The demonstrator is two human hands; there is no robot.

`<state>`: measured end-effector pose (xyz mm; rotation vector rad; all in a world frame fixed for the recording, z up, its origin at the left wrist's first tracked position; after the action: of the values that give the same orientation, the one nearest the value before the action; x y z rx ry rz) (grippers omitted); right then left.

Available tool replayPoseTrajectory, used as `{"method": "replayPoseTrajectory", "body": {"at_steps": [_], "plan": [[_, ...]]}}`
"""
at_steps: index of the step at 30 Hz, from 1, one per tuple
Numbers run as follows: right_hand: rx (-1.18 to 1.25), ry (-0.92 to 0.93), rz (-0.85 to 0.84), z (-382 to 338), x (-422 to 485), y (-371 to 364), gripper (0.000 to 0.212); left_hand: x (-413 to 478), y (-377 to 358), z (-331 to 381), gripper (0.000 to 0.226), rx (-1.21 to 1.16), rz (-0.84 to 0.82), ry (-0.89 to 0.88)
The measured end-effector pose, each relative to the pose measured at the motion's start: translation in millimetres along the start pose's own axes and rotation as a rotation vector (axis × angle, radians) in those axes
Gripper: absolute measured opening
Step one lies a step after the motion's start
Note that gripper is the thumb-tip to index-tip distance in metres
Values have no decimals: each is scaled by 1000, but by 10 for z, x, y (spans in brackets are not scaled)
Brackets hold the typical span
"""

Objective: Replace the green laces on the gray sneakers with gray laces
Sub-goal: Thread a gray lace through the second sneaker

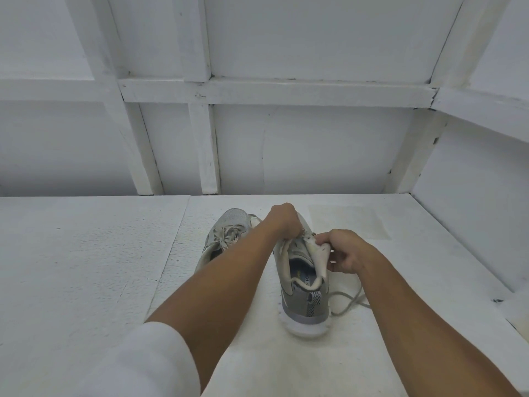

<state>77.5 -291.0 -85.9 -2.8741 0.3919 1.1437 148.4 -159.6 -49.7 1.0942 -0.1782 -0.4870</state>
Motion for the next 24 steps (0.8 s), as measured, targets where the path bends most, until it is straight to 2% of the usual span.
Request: {"method": "replayPoseTrajectory", "body": {"at_steps": [15,20,24], "plan": [[-73,39,13,-27,-23,-22,6,-47,-76,101,25,-38,55,56],[-133,53,6,-79,40,-15,25,-118,-88,232,22,14,124,27],[-185,118,81,-106,30,-33,17,-220,-96,263,27,78,180,55]]}}
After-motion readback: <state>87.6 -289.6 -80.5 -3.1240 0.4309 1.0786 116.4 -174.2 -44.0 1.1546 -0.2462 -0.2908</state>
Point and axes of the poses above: each hand's wrist, its own x-axis towards the middle knuckle, its own y-axis out of the back of the hand, z = x × y, the point moved 3 cm from there along x, towards the middle knuckle, and after that the axes turned 6 degrees about -y, right-handed, at the moved point
